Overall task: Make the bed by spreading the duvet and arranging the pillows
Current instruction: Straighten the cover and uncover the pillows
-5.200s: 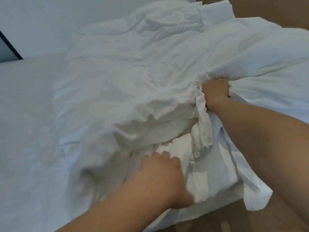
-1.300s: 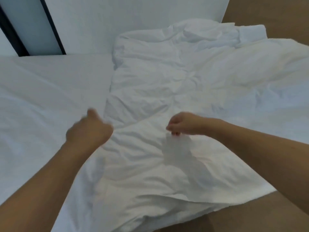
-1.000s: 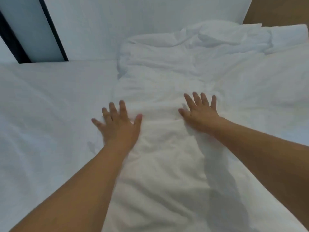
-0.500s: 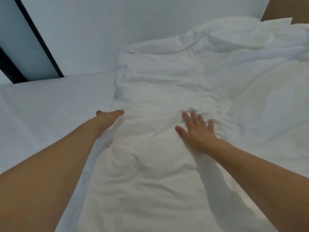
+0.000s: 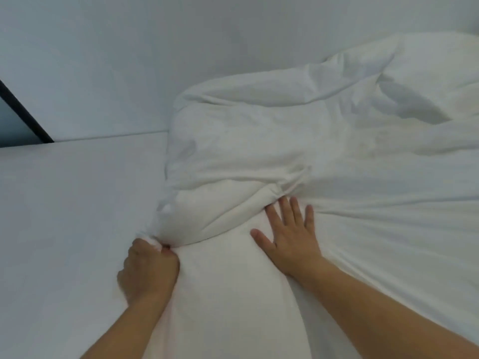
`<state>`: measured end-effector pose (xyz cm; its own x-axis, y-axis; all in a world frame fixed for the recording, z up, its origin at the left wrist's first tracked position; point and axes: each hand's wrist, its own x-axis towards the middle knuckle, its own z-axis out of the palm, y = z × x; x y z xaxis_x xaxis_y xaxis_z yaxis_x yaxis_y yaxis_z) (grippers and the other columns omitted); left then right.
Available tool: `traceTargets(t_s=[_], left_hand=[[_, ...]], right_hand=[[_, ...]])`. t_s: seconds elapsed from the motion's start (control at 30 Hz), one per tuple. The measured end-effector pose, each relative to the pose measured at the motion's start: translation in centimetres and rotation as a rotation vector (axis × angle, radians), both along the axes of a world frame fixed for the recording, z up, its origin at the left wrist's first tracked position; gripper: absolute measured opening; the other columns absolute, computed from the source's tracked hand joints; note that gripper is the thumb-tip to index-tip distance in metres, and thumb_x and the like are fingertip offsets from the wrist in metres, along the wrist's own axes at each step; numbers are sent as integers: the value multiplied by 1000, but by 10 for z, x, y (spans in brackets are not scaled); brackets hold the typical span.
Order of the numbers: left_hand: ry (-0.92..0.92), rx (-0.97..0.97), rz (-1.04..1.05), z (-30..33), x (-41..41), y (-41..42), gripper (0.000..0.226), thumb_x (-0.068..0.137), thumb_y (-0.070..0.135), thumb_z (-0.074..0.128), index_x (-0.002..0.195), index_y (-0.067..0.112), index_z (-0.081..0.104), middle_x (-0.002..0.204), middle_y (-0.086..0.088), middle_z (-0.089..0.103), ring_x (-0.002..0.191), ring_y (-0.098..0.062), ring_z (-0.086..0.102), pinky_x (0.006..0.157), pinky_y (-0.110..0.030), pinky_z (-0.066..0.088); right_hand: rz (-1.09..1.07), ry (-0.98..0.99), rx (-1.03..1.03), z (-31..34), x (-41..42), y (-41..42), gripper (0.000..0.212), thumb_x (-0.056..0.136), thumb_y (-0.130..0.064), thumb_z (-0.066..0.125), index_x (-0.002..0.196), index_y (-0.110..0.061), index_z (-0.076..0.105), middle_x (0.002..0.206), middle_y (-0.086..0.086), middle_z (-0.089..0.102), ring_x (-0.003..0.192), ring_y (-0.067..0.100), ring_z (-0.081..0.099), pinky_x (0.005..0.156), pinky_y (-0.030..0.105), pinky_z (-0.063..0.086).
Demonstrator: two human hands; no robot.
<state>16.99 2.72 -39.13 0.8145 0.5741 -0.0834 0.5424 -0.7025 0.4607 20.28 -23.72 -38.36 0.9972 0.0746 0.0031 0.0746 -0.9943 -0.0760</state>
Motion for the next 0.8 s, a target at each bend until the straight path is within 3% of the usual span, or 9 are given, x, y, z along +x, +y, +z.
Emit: traceTargets(t_s=[0.07,0.13,0.23,0.27,0.33,0.43,0.6,0.7,0.8], left_hand=[[-138,-158,-67,16,73,3,61,70,32,58,125,13,40,122,-15,52,106,-36,55,94,-49,43],[-271,-576,-74,49,152,12,77,64,33,56,137,29,29,129,-10,47,104,-31,54,90,-48,48],[142,-976,-83,62,227,-5,78,72,50,66,139,19,40,123,-9,59,93,-27,63,59,-34,58],[269,-953,-166,59,239,-17,70,72,49,69,128,13,51,114,-10,65,91,-27,66,60,-35,59],[126,-741,-202,64,266,-29,48,69,31,67,109,6,61,107,-15,68,94,-30,67,80,-41,59],[-284,-329,-144,112,334,-29,55,77,32,51,122,2,60,124,-19,62,111,-31,61,95,-46,51],[-345,-74,-170,94,360,-59,79,80,42,51,148,9,29,149,-9,39,134,-30,41,108,-39,36],[-91,-559,-133,29,318,-64,106,62,60,69,148,10,31,146,-8,45,129,-28,48,104,-38,43],[-33,-1191,2,54,345,-49,51,57,41,74,99,14,65,98,-2,71,85,-24,70,68,-36,57]], right_hand=[[-111,-159,121,-10,26,8,64,88,-66,27,128,-20,46,137,12,42,132,30,33,115,47,16],[-187,-347,159,-14,51,8,46,86,-54,36,104,-14,52,108,8,50,106,31,45,102,45,31],[-173,-404,150,-42,64,4,40,83,-44,38,99,-9,50,101,12,48,98,33,45,99,47,31],[-158,-404,151,-52,62,2,40,80,-41,37,101,-9,49,102,13,48,98,33,44,99,48,31],[-130,-418,158,-66,61,0,42,76,-39,36,105,-10,47,103,11,45,97,33,43,98,48,30],[-140,-419,187,-67,70,-1,39,78,-41,37,105,-14,46,102,10,46,96,31,43,97,47,30],[-152,-418,153,-71,70,-1,34,82,-43,40,97,-14,48,97,10,50,93,30,44,93,46,32],[-164,-396,120,-73,73,-2,37,81,-43,42,98,-12,54,96,11,51,93,31,44,94,46,31],[-167,-339,102,-77,73,-3,39,82,-43,42,98,-11,59,97,10,52,93,32,46,94,45,33]])
